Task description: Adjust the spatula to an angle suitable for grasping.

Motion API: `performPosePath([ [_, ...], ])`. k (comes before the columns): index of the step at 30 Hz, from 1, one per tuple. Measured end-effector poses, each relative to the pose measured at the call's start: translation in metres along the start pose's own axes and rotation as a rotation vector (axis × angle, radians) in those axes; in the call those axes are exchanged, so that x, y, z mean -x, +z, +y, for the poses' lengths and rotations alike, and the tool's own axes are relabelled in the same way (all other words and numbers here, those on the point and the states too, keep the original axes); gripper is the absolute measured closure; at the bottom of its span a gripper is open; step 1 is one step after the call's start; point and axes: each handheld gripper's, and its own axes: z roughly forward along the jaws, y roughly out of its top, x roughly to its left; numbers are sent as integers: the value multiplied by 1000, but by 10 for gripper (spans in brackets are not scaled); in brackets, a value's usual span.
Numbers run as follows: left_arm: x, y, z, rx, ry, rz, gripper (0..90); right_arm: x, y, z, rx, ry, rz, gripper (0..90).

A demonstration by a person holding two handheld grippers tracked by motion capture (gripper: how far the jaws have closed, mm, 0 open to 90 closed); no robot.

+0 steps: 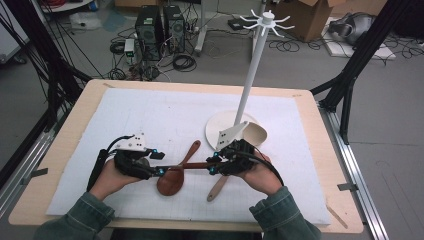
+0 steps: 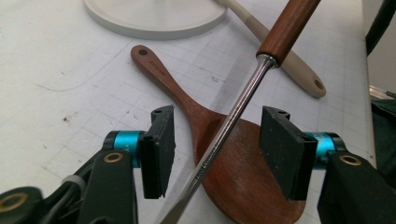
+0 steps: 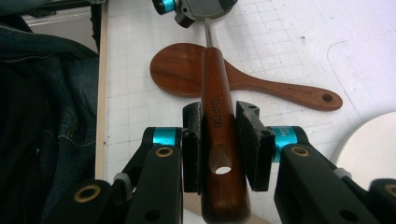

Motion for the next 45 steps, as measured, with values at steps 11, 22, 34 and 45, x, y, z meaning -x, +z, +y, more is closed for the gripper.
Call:
performPosePath([
  [11,-2,6,2,-14,-6,-29,514,1,-4,8,2,4,2,726],
  [22,-7,11,1,-14,-17,-52,536,4,-6,13,2,8,6,726],
  [34,-6,14,9,-24,-1,-67,570,5,-11,25,-2,-9,7,726],
  [45,-2,21,12,-56,34,-72,726,6,-16,29,10,1,19,725],
])
